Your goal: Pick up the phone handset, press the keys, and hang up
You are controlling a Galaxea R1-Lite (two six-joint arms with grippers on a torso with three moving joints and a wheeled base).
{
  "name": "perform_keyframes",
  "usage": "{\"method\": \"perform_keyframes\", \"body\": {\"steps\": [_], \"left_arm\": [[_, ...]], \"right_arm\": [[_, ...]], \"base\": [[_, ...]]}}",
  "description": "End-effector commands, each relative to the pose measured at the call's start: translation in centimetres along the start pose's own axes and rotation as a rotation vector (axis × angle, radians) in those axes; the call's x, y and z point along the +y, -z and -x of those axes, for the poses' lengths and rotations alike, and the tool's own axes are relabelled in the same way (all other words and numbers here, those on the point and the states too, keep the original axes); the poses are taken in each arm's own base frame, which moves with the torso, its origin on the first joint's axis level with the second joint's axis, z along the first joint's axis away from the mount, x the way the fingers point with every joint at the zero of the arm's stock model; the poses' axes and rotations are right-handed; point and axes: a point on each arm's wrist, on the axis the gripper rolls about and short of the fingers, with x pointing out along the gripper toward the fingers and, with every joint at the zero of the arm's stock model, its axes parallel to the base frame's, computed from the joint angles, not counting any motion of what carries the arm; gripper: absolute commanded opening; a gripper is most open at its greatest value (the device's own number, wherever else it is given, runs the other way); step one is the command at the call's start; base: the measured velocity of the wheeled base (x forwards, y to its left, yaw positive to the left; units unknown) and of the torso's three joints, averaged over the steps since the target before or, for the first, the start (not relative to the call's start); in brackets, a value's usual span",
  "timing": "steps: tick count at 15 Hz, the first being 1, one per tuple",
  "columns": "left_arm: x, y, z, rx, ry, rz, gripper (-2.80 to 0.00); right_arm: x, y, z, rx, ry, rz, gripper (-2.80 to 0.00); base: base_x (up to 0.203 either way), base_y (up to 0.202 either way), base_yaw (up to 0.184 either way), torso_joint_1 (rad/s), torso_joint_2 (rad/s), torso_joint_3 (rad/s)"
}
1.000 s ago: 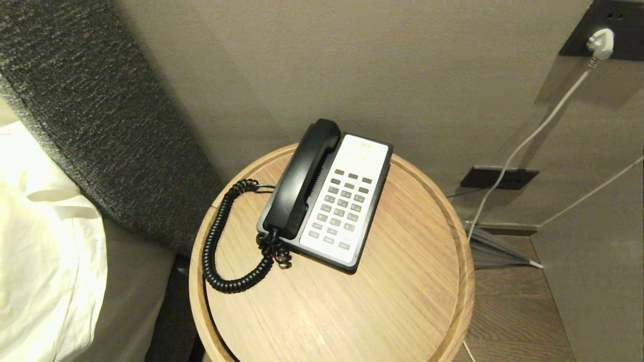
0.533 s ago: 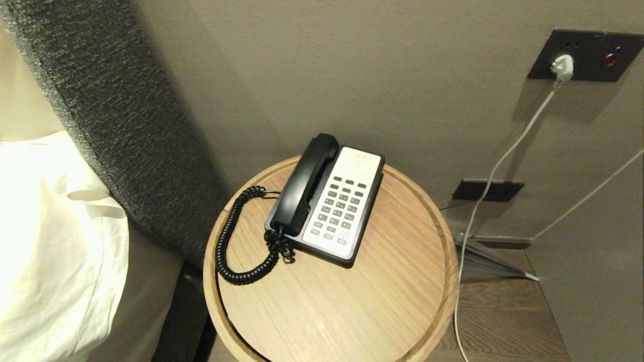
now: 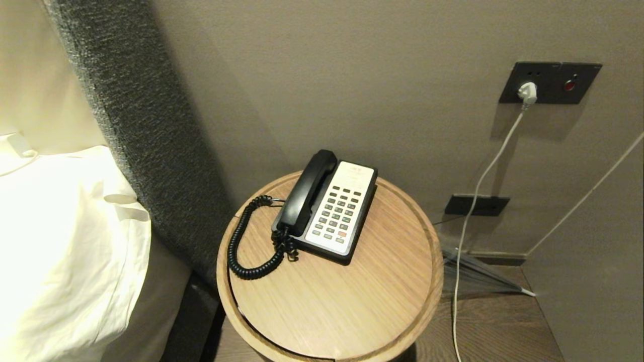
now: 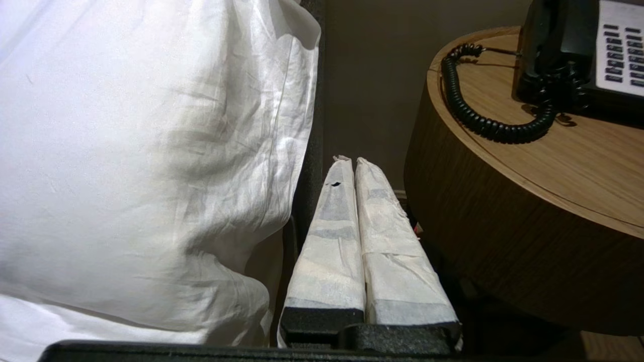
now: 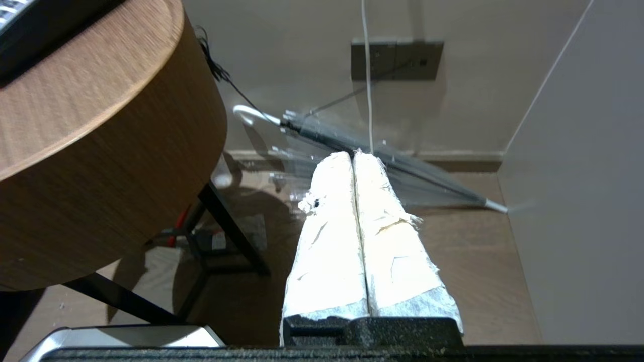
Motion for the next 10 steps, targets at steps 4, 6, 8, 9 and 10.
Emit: {"method": "perform_keyframes", "body": {"steps": [4,6,8,9,10], "left_arm": [[0.01,1.11,-0.22,0.039,-0.001,0.001,-2.80],[0.01,1.13,-0.22,0.040,-0.001,0.001,-2.80],[0.01,1.13,-0.22,0.041,-0.001,0.001,-2.80],[0.01,1.12,-0.22,0.040,-0.001,0.001,-2.80],[0.01,1.13,-0.22,0.040,-0.001,0.001,-2.80]], "right_arm": [[0.00,-0.01,-0.01,0.001,0.000,0.000,-2.80],[0.00,-0.01,-0.01,0.001,0.000,0.000,-2.80],[0.00,-0.01,-0.01,0.001,0.000,0.000,-2.80],[0.00,-0.01,-0.01,0.001,0.000,0.000,-2.80],[0.00,-0.01,-0.01,0.001,0.000,-0.002,-2.80]], "base": [[0.000,0.000,0.000,0.004,0.00,0.204],[0.000,0.000,0.000,0.000,0.00,0.196],[0.000,0.000,0.000,-0.001,0.00,0.195],[0.000,0.000,0.000,0.003,0.01,0.198],[0.000,0.000,0.000,0.002,0.00,0.207]]}}
